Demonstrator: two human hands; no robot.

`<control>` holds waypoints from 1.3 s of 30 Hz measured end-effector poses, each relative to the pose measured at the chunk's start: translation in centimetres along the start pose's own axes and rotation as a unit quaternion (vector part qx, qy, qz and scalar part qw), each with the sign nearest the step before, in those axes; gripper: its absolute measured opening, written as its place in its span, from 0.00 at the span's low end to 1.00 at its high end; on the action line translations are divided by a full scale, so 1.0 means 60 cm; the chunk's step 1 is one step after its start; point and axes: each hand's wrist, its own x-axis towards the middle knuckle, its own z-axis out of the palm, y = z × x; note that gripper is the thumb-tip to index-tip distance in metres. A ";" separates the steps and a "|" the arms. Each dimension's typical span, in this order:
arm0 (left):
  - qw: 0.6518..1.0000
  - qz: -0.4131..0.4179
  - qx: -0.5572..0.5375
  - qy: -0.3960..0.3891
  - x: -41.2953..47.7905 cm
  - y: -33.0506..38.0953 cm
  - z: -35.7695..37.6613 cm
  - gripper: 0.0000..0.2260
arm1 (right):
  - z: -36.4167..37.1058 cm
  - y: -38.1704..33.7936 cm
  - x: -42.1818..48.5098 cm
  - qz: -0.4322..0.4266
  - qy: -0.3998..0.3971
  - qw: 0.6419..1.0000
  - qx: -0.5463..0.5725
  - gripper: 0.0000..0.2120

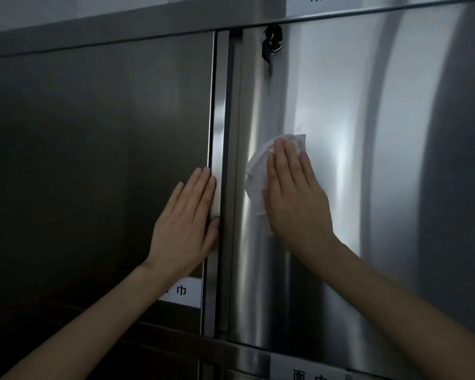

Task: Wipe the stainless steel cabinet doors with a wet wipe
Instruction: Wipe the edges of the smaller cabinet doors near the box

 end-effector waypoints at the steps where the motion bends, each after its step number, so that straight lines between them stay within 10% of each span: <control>1: 1.000 0.000 0.001 0.004 0.009 -0.010 0.003 0.27 | -0.001 -0.007 0.007 -0.001 0.010 1.000 -0.001 0.28; 14: 0.988 0.084 -0.059 0.115 0.076 -0.064 0.044 0.28 | 0.003 -0.038 0.079 0.065 0.123 0.976 0.167 0.11; 26: 0.987 0.086 -0.083 0.107 0.088 -0.087 0.041 0.33 | 0.008 -0.065 0.124 0.023 0.007 0.991 -0.131 0.24; 39: 0.988 0.089 -0.058 0.109 0.156 -0.103 0.016 0.33 | -0.014 -0.044 0.206 -0.020 0.029 0.987 -0.154 0.25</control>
